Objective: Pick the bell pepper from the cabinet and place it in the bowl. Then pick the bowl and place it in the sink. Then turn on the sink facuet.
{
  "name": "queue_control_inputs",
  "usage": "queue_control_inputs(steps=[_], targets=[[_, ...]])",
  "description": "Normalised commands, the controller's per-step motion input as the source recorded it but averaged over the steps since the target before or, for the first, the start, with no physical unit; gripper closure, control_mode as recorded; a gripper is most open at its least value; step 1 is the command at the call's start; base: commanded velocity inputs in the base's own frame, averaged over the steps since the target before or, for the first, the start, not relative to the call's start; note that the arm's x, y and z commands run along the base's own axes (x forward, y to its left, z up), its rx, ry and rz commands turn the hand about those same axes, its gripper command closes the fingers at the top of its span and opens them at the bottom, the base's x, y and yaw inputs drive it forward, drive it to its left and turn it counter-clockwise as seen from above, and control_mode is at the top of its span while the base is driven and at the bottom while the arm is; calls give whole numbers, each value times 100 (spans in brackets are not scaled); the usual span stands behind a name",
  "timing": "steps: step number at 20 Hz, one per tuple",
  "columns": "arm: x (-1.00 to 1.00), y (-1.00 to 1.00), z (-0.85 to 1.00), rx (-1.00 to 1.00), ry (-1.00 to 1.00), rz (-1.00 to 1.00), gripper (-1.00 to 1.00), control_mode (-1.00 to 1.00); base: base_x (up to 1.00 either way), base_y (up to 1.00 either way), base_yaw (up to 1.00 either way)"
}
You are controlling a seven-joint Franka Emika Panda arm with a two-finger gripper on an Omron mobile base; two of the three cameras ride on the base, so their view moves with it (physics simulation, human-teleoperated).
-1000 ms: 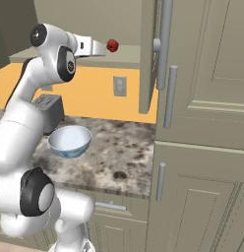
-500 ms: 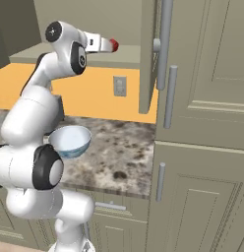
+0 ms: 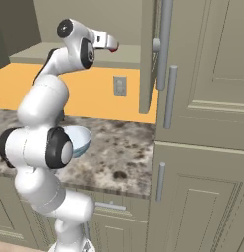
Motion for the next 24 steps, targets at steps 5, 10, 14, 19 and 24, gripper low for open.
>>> queue_control_inputs(steps=[5,10,14,19,24], targets=[[48,-8,0,1,3,2,-100,-100,0,0,0],[49,-5,0,0,5,1,-100,-100,0,0,0],[52,-5,0,0,4,0,-100,-100,0,0,0],[37,-7,-1,0,3,0,-100,-100,0,0,0],[17,-7,-2,1,3,0,100,-100,0,0,0]])
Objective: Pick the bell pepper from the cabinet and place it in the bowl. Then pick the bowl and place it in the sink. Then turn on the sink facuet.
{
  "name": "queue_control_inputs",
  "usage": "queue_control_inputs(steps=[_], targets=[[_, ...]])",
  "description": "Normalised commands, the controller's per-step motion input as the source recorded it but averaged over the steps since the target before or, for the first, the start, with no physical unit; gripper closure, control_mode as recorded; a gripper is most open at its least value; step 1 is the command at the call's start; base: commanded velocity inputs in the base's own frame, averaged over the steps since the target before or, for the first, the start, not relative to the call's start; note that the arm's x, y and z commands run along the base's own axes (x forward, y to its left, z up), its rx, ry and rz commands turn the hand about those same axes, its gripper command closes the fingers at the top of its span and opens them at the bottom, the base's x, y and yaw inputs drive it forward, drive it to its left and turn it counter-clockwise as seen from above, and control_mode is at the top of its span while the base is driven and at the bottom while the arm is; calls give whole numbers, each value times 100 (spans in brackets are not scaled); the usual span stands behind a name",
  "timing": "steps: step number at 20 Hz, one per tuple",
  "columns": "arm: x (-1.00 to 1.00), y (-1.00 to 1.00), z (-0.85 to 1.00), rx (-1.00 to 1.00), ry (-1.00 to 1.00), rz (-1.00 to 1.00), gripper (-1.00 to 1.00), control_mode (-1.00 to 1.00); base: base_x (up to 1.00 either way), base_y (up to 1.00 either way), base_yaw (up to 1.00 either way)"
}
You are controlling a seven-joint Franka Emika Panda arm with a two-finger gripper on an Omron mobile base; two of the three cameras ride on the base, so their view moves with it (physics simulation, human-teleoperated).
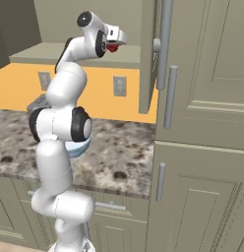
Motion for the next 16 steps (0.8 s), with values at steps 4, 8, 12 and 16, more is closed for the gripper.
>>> queue_control_inputs(steps=[4,8,12,16], targets=[[9,0,-12,0,5,0,100,-100,0,0,0],[0,0,-14,0,5,0,100,-100,0,0,0],[-54,0,-29,0,-7,0,100,-100,0,0,0],[-100,2,-39,0,-15,4,100,-100,0,0,0]])
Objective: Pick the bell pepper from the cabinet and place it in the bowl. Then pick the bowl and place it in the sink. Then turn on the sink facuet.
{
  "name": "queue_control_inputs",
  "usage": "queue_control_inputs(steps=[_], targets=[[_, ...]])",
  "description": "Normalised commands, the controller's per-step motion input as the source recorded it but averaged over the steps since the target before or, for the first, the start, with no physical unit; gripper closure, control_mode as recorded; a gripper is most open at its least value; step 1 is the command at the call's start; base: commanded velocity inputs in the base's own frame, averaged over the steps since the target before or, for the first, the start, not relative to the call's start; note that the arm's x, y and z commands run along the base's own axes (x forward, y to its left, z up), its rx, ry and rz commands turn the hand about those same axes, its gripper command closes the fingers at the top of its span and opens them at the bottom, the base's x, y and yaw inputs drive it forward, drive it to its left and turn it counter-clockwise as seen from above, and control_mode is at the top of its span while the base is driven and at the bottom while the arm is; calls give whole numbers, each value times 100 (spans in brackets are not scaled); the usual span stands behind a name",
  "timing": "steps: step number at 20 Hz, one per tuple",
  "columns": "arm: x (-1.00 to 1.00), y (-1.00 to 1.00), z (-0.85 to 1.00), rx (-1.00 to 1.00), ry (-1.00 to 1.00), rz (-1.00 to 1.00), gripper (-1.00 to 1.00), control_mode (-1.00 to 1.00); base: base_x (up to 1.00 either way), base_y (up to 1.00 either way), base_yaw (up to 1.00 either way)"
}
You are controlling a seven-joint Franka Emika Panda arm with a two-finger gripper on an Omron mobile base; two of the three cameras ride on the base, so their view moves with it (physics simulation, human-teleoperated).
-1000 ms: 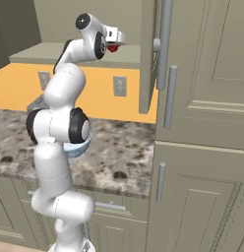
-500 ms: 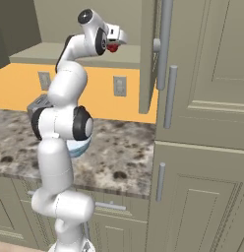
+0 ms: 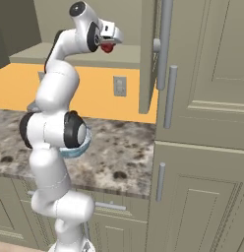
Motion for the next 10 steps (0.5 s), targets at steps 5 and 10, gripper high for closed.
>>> queue_control_inputs(steps=[5,10], targets=[[-100,17,-22,0,-4,4,100,-100,0,0,0],[-100,29,-15,1,0,4,100,-100,0,0,0]])
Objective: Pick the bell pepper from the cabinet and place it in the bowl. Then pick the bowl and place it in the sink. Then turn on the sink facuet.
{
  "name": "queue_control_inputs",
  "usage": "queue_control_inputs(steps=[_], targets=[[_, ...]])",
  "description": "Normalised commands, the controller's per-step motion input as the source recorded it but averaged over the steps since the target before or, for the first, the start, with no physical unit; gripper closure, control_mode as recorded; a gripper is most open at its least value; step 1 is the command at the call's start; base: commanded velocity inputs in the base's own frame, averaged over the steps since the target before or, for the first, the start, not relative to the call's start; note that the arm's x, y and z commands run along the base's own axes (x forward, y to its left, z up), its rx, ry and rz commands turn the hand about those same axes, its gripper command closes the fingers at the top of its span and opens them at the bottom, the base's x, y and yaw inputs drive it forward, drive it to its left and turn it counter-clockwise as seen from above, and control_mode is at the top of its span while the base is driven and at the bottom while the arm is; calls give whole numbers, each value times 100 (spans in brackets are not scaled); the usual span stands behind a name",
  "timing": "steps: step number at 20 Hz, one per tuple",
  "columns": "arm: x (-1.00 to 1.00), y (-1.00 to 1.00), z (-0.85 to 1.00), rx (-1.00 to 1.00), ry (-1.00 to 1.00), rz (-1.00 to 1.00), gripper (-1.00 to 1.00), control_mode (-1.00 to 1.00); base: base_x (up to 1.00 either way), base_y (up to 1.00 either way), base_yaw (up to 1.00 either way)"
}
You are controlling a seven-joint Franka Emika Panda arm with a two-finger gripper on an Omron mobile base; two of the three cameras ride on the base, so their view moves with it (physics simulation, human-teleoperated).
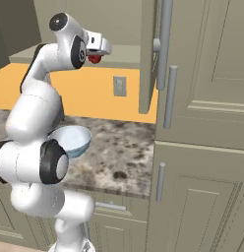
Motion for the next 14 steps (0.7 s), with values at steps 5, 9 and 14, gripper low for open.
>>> queue_control_inputs(steps=[5,9,14], targets=[[-100,33,-9,1,1,4,100,-100,0,0,0],[-100,28,-14,1,12,1,100,-100,0,0,0],[-100,18,-35,6,17,2,100,-100,0,0,0]])
